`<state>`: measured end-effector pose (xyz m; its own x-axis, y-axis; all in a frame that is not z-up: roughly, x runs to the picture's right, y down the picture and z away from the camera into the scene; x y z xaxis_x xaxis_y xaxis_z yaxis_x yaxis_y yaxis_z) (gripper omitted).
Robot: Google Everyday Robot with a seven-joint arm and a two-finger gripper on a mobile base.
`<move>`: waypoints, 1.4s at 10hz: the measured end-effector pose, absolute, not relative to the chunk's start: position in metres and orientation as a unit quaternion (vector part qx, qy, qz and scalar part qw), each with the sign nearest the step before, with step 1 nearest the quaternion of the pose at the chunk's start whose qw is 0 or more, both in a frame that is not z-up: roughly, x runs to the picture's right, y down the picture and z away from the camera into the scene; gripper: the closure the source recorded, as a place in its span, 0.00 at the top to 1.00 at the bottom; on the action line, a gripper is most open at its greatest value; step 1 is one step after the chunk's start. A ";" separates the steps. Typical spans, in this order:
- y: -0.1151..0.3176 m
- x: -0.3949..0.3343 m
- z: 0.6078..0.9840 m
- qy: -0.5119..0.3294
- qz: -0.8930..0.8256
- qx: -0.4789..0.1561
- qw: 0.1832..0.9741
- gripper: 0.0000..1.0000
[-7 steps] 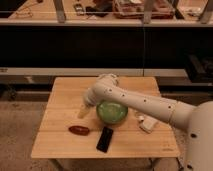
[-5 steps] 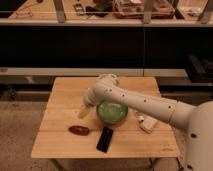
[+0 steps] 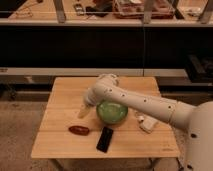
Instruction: Place the pepper on the white sponge
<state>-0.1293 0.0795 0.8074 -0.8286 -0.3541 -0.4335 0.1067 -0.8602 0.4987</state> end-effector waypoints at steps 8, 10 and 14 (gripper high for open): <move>0.080 -0.129 0.808 -0.234 -0.927 0.265 0.124 0.80; 0.080 -0.129 0.808 -0.234 -0.927 0.265 0.124 0.80; 0.087 -0.127 0.807 -0.235 -0.931 0.253 0.119 0.80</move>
